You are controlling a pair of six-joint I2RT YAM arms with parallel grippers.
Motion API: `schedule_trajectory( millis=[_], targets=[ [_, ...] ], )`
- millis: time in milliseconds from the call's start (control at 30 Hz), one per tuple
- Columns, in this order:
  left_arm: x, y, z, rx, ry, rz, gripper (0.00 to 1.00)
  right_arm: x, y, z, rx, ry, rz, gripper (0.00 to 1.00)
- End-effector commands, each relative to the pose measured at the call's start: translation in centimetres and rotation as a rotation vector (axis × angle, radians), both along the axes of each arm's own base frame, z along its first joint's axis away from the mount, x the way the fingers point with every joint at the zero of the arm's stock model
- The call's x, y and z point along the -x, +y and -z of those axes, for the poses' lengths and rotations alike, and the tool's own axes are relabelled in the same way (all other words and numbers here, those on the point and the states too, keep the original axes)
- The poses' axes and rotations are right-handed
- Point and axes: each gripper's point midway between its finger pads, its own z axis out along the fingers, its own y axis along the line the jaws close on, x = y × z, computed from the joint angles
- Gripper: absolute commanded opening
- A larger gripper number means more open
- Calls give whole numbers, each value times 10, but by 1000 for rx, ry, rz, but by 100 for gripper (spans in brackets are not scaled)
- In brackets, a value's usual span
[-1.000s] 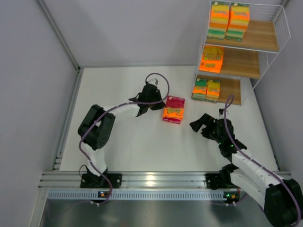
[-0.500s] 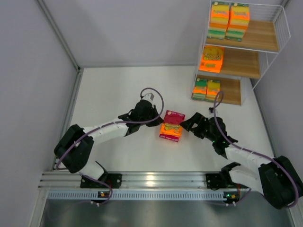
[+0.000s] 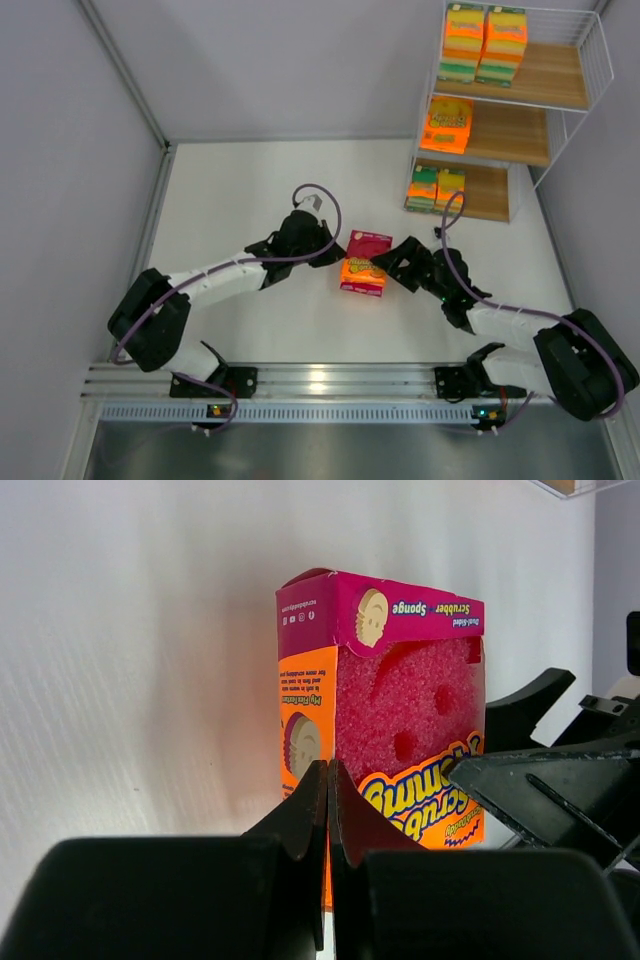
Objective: Place and organize the cleaning sponges onto the shelf
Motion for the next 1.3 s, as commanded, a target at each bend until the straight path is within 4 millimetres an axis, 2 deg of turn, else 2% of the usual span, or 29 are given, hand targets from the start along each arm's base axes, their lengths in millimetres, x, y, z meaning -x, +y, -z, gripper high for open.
schedule_trajectory(
  millis=[0,167,300,367,433,467,500,533,567,600,700,733,800,867,933,1000,1033,1133,1267],
  targets=[
    [4,-13,-30,113,-40,35,0,-6,10,-28,-90,-83,5,81],
    [7,-18,-39,140,-56,51,0,-2,15,-40,-137,-98,-10,68],
    [7,-19,-37,130,-63,61,0,-1,11,-47,-132,-106,2,44],
    [8,-22,-39,134,-65,74,0,1,9,-48,-100,-112,-1,38],
    [8,-26,-45,141,-78,103,6,0,6,-58,-80,-135,2,37],
    [8,-27,-50,144,-90,109,18,1,1,-49,-27,-118,9,36],
    [7,-26,-56,142,-118,115,25,0,0,-55,-18,-131,9,36],
    [6,-25,-65,142,-145,116,38,-3,-7,-62,-16,-151,24,36],
    [1,-20,-71,128,-173,93,48,-1,-12,-58,18,-140,11,36],
    [-1,-14,-84,120,-210,77,60,-4,-16,-69,23,-160,13,35],
    [-14,10,-108,63,-283,12,69,-9,-39,-99,43,-223,3,36],
    [-15,15,-113,54,-299,8,70,-14,-55,-108,29,-233,11,36],
    [-23,32,-117,20,-319,-15,72,-21,-74,-126,49,-262,17,35],
    [-31,45,-118,9,-321,-39,72,-34,-107,-136,96,-282,44,35],
    [-33,48,-117,17,-311,-35,72,-42,-124,-154,88,-275,34,34],
    [-34,48,-113,18,-300,-20,72,-48,-133,-168,50,-287,33,30],
    [-33,47,-110,20,-292,-11,72,-52,-142,-183,43,-335,55,30],
    [-31,46,-104,21,-274,4,72,-58,-163,-197,82,-377,151,31],
    [-29,44,-100,16,-266,20,72,-62,-180,-217,134,-435,221,32]
  ],
)
